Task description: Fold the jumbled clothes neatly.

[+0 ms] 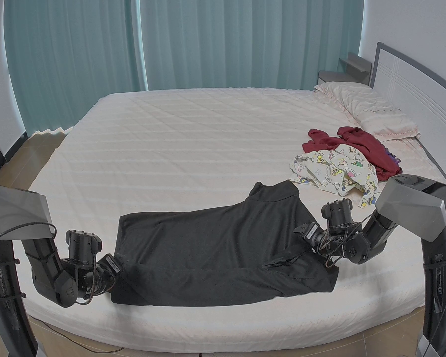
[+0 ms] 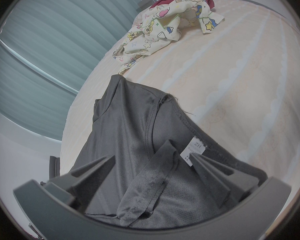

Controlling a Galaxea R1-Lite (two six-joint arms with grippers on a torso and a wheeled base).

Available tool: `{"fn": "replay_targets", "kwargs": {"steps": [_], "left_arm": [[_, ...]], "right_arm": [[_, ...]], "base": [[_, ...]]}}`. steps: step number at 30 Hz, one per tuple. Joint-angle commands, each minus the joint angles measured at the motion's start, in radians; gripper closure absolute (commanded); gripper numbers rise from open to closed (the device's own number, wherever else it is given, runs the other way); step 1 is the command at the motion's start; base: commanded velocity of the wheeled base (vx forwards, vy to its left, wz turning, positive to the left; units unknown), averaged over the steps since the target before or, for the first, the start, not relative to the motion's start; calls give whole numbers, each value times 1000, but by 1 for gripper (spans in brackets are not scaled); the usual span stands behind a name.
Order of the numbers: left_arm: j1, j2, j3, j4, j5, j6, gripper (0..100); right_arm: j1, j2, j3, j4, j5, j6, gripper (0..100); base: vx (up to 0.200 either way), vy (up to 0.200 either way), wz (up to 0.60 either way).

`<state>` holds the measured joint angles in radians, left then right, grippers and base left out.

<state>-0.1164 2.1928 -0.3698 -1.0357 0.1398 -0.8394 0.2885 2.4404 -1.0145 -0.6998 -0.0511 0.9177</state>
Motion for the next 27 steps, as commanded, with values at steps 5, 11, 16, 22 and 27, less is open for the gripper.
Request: {"fn": "replay_targets", "kwargs": {"steps": [5, 11, 16, 22, 27], "left_arm": [[-2, 24, 12, -4, 0, 0, 0], [-2, 24, 14, -4, 0, 0, 0], [-3, 24, 15, -4, 0, 0, 0], [-3, 30, 17, -4, 0, 0, 0], [-3, 32, 17, -4, 0, 0, 0]], "right_arm": [[-3, 6, 2, -1, -50, -10, 100], [-6, -29, 30, -1, -78, -22, 100], [0, -120, 94, -1, -78, -23, 100], [0, -225, 154, 9, -76, -40, 100], [21, -314, 221, 31, -76, -43, 100]], "base": [[0, 0, 0], [0, 0, 0], [0, 0, 0], [0, 0, 0], [0, 0, 0]]}}
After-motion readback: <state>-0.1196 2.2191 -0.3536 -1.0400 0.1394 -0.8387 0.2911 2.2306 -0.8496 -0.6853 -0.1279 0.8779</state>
